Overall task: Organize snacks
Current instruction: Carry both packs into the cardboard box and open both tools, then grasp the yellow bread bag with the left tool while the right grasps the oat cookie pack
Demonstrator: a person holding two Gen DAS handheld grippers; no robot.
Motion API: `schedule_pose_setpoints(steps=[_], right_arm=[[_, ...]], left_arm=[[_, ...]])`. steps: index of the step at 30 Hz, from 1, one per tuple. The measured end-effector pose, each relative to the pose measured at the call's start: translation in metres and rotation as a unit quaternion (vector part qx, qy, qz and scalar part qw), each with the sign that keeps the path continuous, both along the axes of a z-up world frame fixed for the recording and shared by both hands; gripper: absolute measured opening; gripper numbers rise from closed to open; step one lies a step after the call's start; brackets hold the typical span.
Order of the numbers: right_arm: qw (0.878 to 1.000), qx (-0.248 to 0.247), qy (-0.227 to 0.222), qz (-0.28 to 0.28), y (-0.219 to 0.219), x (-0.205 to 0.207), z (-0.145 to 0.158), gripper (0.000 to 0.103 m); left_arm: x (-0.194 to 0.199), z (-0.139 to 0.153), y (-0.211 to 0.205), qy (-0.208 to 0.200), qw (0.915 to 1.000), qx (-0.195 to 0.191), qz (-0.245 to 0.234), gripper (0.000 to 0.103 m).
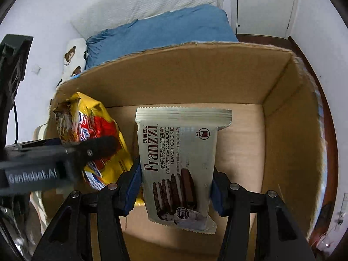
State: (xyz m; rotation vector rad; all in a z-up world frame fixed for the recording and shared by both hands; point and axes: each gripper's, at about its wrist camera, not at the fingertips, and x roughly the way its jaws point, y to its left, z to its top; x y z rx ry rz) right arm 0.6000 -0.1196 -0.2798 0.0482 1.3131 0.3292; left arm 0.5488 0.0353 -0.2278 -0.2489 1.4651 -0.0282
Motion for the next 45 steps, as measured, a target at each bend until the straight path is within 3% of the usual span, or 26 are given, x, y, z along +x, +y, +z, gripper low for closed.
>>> schedule_pose_setpoints(steps=[2, 4, 5, 6, 12, 19, 26, 31, 45], right_arm=[[1.000, 0.002, 0.019, -0.005, -0.003, 0.013, -0.013, 0.060], [0.999, -0.001, 0.032, -0.004, -0.003, 0.025, -0.029, 0.078], [0.999, -0.004, 0.035, -0.004, -0.006, 0.033, -0.033, 0.093], [0.999, -0.006, 0.036, -0.004, -0.006, 0.035, -0.034, 0.095], [0.999, -0.015, 0.034, -0.006, -0.014, 0.033, -0.037, 0.095], [0.999, -0.032, 0.000, -0.016, -0.041, 0.018, -0.009, 0.095], [0.997, -0.035, -0.057, -0.026, -0.045, -0.053, 0.048, 0.095], [0.994, -0.036, -0.101, -0.025, -0.029, -0.132, 0.099, 0.095], [0.987, -0.027, -0.157, -0.031, -0.042, -0.216, 0.152, 0.095]], left_arm=[[0.004, -0.002, -0.002, 0.000, 1.0000, 0.009, 0.001, 0.086], [0.006, -0.007, -0.003, 0.001, 0.9999, 0.012, 0.003, 0.094], [0.007, -0.006, -0.003, -0.001, 0.9999, 0.010, 0.003, 0.097], [0.007, -0.006, -0.003, -0.005, 0.9999, 0.008, 0.005, 0.098], [0.002, 0.006, -0.001, -0.028, 0.9995, 0.011, 0.004, 0.098], [-0.027, 0.037, 0.000, -0.083, 0.9958, 0.038, 0.012, 0.098], [-0.074, 0.073, 0.001, -0.147, 0.9865, 0.067, 0.027, 0.098], [-0.103, 0.094, -0.005, -0.180, 0.9802, 0.080, 0.025, 0.098], [-0.194, 0.145, -0.015, -0.235, 0.9671, 0.094, 0.023, 0.098]])
